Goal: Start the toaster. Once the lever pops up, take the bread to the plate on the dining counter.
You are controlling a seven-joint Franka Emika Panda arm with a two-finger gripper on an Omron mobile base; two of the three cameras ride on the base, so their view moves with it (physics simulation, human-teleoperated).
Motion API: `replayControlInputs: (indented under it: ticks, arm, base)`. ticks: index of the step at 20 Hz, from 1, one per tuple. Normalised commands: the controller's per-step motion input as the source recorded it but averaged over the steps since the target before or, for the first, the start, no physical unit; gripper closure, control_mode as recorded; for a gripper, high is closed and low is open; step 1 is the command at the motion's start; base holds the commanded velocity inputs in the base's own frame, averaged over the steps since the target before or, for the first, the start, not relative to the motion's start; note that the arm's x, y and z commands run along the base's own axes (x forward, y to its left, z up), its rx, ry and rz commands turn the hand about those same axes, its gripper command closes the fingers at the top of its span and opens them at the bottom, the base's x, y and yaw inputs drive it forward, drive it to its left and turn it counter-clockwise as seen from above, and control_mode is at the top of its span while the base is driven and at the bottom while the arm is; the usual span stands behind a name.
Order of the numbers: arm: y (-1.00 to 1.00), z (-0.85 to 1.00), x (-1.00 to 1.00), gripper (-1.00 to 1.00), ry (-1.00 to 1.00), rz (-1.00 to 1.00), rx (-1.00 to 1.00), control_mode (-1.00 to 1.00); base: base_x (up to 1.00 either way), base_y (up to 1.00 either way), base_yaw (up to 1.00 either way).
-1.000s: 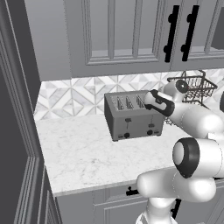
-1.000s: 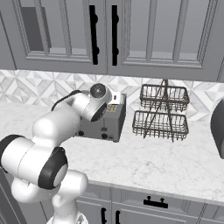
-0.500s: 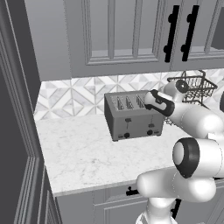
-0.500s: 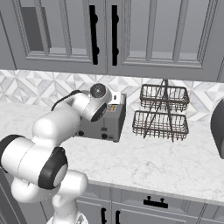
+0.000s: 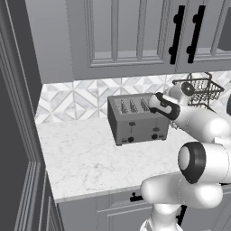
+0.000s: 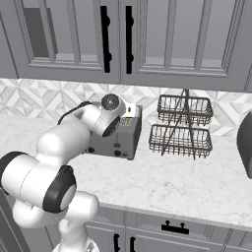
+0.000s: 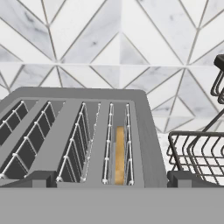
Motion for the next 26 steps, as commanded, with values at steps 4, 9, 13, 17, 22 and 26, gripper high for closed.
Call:
replayControlInputs:
  ticks: [4, 9, 13, 17, 22, 26]
  arm:
    - [0.0, 0.0, 0.0, -1.0, 0.0, 0.0, 0.0, -1.0]
    - [0.0, 0.0, 0.0, -1.0, 0.0, 0.0, 0.0, -1.0]
    - [0.0, 0.0, 0.0, -1.0, 0.0, 0.0, 0.0, -1.0]
    - [0.0, 0.0, 0.0, -1.0, 0.0, 0.0, 0.0, -1.0]
    - [0.0, 0.0, 0.0, -1.0, 0.0, 0.0, 0.0, -1.0]
    - [0.0, 0.0, 0.0, -1.0, 0.0, 0.0, 0.0, -1.0]
  base:
    - [0.0, 0.0, 0.0]
    - [0.0, 0.0, 0.0]
    - [0.0, 0.0, 0.0]
    - [0.0, 0.0, 0.0]
    - [0.0, 0.0, 0.0]
    - [0.0, 0.0, 0.0]
